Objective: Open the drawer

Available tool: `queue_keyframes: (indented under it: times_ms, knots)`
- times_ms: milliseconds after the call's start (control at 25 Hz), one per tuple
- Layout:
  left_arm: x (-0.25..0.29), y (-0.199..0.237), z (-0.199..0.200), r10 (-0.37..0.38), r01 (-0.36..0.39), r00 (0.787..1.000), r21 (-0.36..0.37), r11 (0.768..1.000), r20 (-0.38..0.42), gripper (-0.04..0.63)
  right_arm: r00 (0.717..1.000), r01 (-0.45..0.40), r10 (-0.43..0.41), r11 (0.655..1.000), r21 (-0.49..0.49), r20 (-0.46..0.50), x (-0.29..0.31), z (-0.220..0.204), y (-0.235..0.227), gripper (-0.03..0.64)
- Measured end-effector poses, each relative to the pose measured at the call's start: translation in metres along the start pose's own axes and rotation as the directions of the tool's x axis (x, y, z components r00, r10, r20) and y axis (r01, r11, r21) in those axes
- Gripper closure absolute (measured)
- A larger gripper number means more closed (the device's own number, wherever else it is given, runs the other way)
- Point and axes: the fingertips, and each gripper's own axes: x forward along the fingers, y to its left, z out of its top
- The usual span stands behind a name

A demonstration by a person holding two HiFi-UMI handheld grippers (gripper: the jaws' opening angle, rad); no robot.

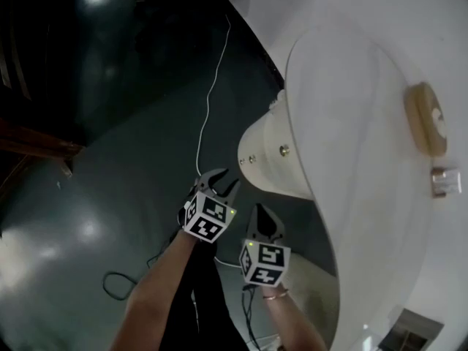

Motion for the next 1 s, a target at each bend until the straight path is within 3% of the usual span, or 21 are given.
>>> queue_keyframes:
  times_ms: [400,640,1000]
  knots:
    - [0.091,0.001,-0.030,-0.081,0.084,0.996,0.086,0.993,-0.030,0.453,0.997,0.060,-0.063,0.997,-0.051,-0.048,0.062,-0.041,-0.026,0.614]
    - [0.131,-0.001,-0.036,-0.131,0.139,0.989,0.138,0.981,-0.067,0.448,0.992,0.099,-0.101,0.995,-0.028,-0.077,0.076,-0.059,-0.047,0.614]
    - [0.165,-0.003,-0.040,-0.163,0.181,0.980,0.161,0.970,-0.117,0.449,0.986,0.120,-0.120,0.993,-0.005,-0.113,0.093,-0.073,-0.061,0.614]
